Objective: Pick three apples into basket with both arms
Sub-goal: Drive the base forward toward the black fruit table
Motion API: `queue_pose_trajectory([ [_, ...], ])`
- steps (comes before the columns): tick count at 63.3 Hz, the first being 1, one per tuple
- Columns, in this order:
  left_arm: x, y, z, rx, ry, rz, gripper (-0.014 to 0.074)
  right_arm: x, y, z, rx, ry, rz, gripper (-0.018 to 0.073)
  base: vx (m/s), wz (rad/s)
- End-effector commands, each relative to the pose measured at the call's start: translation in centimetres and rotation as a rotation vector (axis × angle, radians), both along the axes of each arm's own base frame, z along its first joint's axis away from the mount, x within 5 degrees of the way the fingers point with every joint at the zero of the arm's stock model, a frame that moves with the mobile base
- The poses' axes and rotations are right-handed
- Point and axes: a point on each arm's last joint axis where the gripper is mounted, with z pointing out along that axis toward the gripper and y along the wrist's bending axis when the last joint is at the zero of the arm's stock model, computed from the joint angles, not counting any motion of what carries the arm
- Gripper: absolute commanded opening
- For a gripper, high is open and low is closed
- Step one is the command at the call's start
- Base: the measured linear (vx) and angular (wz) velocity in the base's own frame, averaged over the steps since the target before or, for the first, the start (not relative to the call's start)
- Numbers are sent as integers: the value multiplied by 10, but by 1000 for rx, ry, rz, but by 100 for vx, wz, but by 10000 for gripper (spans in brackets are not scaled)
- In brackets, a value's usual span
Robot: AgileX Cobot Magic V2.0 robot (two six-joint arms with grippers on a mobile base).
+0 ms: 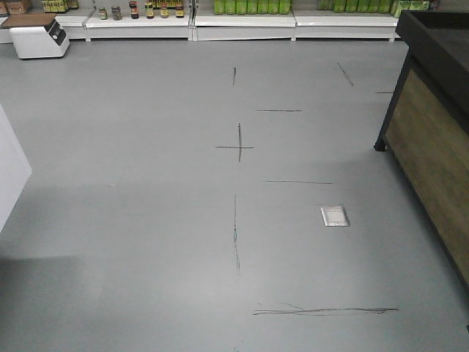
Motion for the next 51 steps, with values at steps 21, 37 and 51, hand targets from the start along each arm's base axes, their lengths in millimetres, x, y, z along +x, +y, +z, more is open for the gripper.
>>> queue_pose_trajectory([
  [21,0,-3,4,2,-77,-30,-6,1,-1,6,-20,-74,-10,-3,1,3],
  [37,0,-3,4,2,-77,-30,-6,1,-1,6,-20,-74,-10,-3,5,4],
  [51,0,-3,4,2,-77,-30,-6,1,-1,6,-20,-74,-10,-3,9,-1],
])
